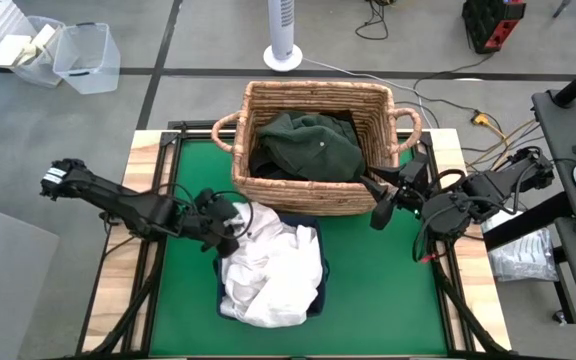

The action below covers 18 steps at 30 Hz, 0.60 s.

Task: Sort clothes
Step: Put the white shirt into the blue laundry organizer

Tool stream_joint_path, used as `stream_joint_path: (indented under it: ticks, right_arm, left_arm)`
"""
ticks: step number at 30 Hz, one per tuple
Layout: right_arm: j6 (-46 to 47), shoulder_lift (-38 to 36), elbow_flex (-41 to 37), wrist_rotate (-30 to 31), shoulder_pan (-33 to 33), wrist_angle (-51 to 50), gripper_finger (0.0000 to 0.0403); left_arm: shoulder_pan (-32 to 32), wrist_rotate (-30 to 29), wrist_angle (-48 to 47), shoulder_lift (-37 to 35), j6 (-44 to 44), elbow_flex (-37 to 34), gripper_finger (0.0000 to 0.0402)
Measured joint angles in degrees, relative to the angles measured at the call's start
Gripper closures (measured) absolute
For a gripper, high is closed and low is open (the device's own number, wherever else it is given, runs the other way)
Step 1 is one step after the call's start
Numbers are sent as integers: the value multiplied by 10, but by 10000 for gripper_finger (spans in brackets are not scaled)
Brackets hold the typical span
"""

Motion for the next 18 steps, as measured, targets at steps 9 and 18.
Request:
stream_joint_path:
  ticks: [9, 18]
  right_arm:
    - [-5, 0, 0, -3, 0, 0, 252]
    - [-9, 0, 0, -3, 0, 0, 252]
  left_arm:
    - [1, -37, 71, 7, -26, -34, 222]
    - [2, -43, 148, 8, -31, -68, 257]
